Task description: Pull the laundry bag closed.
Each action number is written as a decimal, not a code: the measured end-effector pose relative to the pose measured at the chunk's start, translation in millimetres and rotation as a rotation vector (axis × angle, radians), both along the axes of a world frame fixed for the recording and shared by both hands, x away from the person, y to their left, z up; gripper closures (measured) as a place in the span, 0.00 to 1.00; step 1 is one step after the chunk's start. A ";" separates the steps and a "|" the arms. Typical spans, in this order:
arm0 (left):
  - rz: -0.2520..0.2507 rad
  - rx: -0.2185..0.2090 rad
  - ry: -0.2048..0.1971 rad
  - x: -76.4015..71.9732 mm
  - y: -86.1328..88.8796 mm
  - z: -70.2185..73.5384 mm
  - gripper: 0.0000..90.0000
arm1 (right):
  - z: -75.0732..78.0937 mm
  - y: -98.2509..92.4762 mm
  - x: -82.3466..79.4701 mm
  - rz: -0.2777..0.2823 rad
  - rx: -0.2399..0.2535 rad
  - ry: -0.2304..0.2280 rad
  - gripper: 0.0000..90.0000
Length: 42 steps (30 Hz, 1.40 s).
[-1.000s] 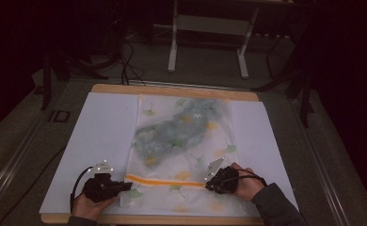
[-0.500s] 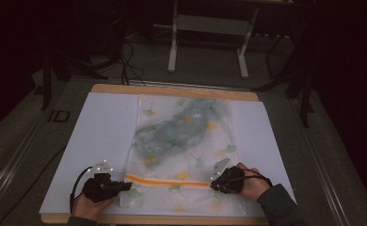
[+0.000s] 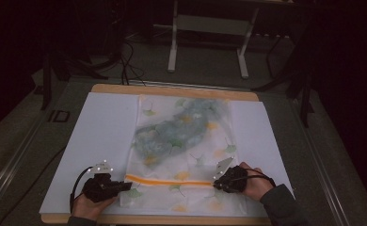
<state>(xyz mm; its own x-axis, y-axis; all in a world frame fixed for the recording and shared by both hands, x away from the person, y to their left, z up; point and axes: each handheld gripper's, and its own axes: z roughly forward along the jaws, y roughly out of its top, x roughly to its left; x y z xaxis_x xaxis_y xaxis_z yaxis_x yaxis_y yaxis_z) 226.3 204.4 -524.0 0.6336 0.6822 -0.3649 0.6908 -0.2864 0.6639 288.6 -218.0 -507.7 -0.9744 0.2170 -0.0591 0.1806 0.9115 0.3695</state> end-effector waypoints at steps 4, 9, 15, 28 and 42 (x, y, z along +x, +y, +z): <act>-0.001 -0.002 0.001 0.1 0.5 -0.1 0.98 | 1.1 -3.4 0.3 -0.009 -0.008 0.002 0.94; 0.000 -0.001 0.001 0.0 0.6 -0.1 0.98 | 1.9 -9.7 0.0 -0.015 -0.016 0.004 0.94; 0.000 -0.001 0.002 0.1 0.7 -0.4 0.98 | 1.9 -18.9 -0.1 -0.029 -0.025 0.003 0.94; -0.001 -0.001 0.003 0.2 0.8 -0.6 0.98 | 9.7 -28.0 0.3 -0.032 -0.056 0.001 0.94; -0.002 0.001 0.004 0.4 0.3 -0.9 0.98 | 11.4 -45.4 -0.9 -0.063 -0.068 0.002 0.94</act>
